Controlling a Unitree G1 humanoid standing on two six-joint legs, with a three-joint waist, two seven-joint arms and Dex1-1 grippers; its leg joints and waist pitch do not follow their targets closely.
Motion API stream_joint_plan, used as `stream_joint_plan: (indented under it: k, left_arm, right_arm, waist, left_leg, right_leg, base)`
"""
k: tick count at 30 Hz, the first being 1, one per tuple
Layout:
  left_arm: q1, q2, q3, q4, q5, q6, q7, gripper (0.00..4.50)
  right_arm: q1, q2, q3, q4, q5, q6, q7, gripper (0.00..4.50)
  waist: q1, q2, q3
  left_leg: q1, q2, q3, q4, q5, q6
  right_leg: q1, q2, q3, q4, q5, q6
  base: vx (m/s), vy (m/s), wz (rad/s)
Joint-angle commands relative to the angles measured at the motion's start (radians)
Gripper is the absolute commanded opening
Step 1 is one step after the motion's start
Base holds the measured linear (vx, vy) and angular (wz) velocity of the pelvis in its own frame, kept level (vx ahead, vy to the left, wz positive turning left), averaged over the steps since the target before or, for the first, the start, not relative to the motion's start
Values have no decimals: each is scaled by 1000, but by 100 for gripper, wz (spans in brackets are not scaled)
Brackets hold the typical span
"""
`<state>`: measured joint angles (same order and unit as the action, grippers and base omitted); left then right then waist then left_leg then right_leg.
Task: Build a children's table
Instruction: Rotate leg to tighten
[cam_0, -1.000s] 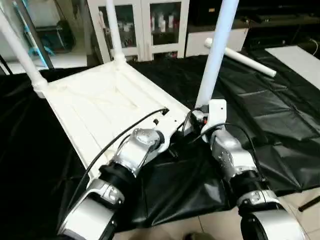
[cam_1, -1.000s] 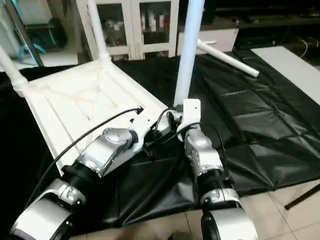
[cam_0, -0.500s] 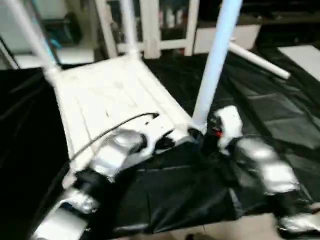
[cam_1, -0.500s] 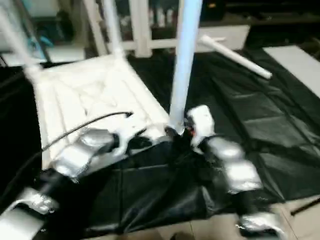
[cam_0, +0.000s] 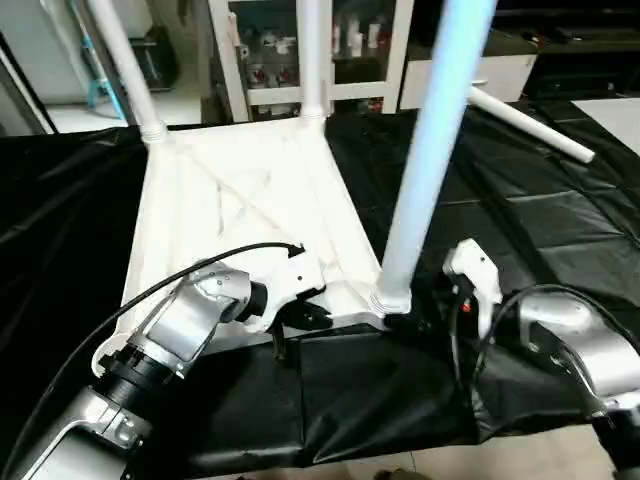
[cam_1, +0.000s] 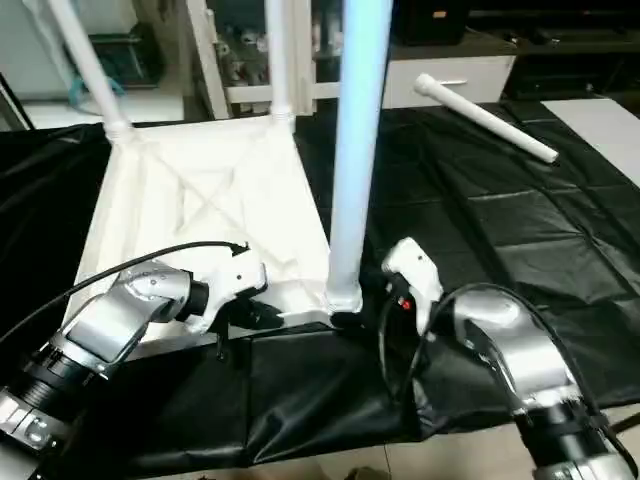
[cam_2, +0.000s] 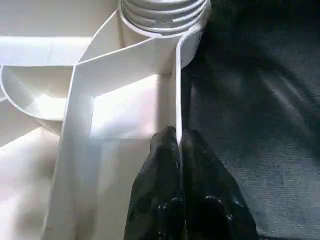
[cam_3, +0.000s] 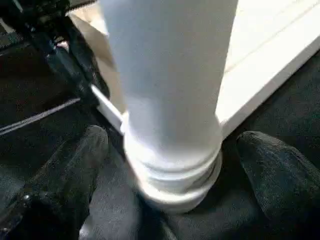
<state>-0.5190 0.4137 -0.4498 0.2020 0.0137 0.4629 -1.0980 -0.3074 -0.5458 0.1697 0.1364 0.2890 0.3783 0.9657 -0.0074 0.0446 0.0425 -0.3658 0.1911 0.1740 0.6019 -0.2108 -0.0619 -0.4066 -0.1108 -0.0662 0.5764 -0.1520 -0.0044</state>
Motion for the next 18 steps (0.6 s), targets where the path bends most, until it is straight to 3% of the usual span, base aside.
stream_joint_plan:
  k: [1, 6, 7, 9, 14, 18]
  left_arm:
    - [20, 0, -41, 2, -2, 20, -29, 0]
    - [22, 4, -42, -10, -1, 31, -29, 0]
    - [21, 3, -42, -9, 1, 30, -28, 0]
    - [21, 4, -43, -7, 5, 25, -25, 0]
    - [19, 6, -47, -4, 12, 17, -23, 0]
    - [18, 5, -49, -1, 13, 16, -24, 0]
  right_arm:
    - [-15, 6, 15, 11, 0, -14, 4, 444]
    - [-28, 11, 39, 43, -27, -27, 42, 444]
    - [-31, 13, 43, 54, -33, -34, 46, 418]
    - [-39, 20, 48, 72, -40, -45, 49, 418]
    - [-77, 53, 49, 122, -44, -62, 48, 363]
    - [-81, 57, 47, 131, -44, -69, 54, 325]
  waist:
    - [3, -11, -60]
    - [13, -11, -62]
    - [13, -11, -61]
    - [12, -11, -61]
    - [11, -9, -62]
    - [13, -7, -65]
  left_leg:
    - [2, 28, -1, -79, -201, 62]
    - [3, 27, 1, -76, -170, 72]
    - [2, 27, 1, -76, -173, 69]
    - [2, 27, 0, -76, -182, 67]
    - [3, 26, -1, -76, -189, 60]
    - [4, 27, 0, -74, -158, 66]
  right_leg:
    - [49, -23, 28, -56, -240, -235]
    - [51, -24, 28, -52, -208, -246]
    - [52, -24, 28, -52, -217, -246]
    - [52, -24, 28, -54, -230, -242]
    - [52, -24, 27, -53, -245, -236]
    - [53, -22, 27, -48, -192, -249]
  base:
    - [0, 0, 0]
    - [0, 0, 0]
    - [0, 0, 0]
    - [0, 0, 0]
    - [0, 0, 0]
    - [0, 0, 0]
